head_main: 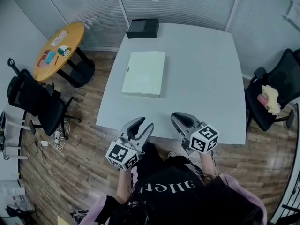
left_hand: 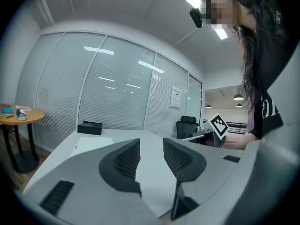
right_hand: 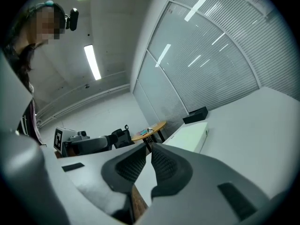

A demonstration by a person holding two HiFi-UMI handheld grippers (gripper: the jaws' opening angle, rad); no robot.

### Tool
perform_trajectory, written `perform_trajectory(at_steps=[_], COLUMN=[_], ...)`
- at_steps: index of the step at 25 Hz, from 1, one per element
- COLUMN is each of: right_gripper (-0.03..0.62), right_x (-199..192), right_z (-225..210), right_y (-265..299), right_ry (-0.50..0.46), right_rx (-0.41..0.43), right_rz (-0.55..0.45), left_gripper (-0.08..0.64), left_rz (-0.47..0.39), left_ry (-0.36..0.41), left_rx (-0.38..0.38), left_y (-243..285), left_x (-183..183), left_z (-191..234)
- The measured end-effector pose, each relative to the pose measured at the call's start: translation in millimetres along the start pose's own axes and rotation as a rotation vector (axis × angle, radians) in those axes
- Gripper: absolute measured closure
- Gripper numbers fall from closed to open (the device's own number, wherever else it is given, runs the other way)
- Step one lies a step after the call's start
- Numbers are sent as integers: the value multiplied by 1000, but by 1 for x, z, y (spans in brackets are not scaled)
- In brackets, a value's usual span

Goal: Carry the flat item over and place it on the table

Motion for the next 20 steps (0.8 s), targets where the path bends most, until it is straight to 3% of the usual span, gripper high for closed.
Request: perform_trajectory(at_steps=[10,20], right_gripper=[551,552], right_x=[-10,-20], right_z=[19,55], right_y=[-16,-9], right_ry=[-5,-18], right_rx=[46,4], right_rz=[21,0], left_gripper=[430,486], left_rz=[25,11], left_ry=[3,9], left_rx=[6,-41], left_y=[-13,-46], left_x=[-1,5], left_z=[-24,-13])
Point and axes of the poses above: the fingertips, and each gripper's own axes: y forward along the fingers, z to its left, x out of its top, the point moved 9 cm from there along -y, backward along the fingers, and after that the axes turned 8 degrees about -z, right-handed, at the moved point
